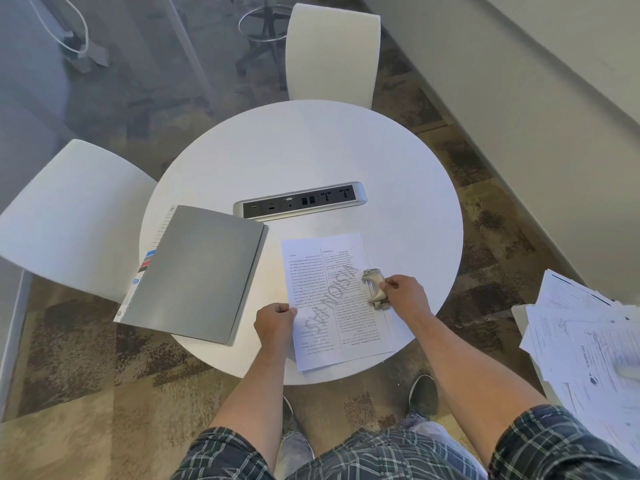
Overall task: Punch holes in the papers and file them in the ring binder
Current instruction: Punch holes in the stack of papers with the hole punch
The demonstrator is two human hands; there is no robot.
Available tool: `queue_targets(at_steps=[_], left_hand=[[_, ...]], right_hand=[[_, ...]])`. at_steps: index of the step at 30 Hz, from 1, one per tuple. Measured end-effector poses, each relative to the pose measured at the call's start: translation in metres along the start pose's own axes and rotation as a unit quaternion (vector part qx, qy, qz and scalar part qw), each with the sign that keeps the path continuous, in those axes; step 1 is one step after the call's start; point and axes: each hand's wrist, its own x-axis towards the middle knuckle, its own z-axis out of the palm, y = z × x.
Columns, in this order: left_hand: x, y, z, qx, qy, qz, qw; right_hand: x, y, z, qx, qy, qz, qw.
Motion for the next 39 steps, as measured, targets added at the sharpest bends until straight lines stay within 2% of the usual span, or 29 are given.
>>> queue_targets(at_steps=[13, 19, 24, 33, 39], left_hand=[[-0.005, 0.001, 0.002, 0.004, 0.002, -0.005, 1.0], [-0.005, 0.003, 0.003, 0.011, 0.006, 0.003, 1.0], [-0.001, -0.001, 0.0, 0.013, 0.007, 0.002, 1.0], [0.007, 0.002, 0.0, 0.022, 0.001, 0.007, 1.0], [0.003, 0.005, 0.005, 0.033, 0.026, 0.01, 0.999]], right_hand=[[0.005, 0.005, -0.003, -0.006, 0.011, 0.003, 1.0], [0.013, -0.003, -0.016, -0.115, -0.007, 0.002, 0.993], [0.012, -0.009, -0.027, -0.245, -0.019, 0.007, 0.969], [0.024, -0.014, -0.035, -0.266, -0.041, 0.02, 0.963], [0.03, -0.023, -0.033, -0.314, -0.068, 0.01, 0.947]])
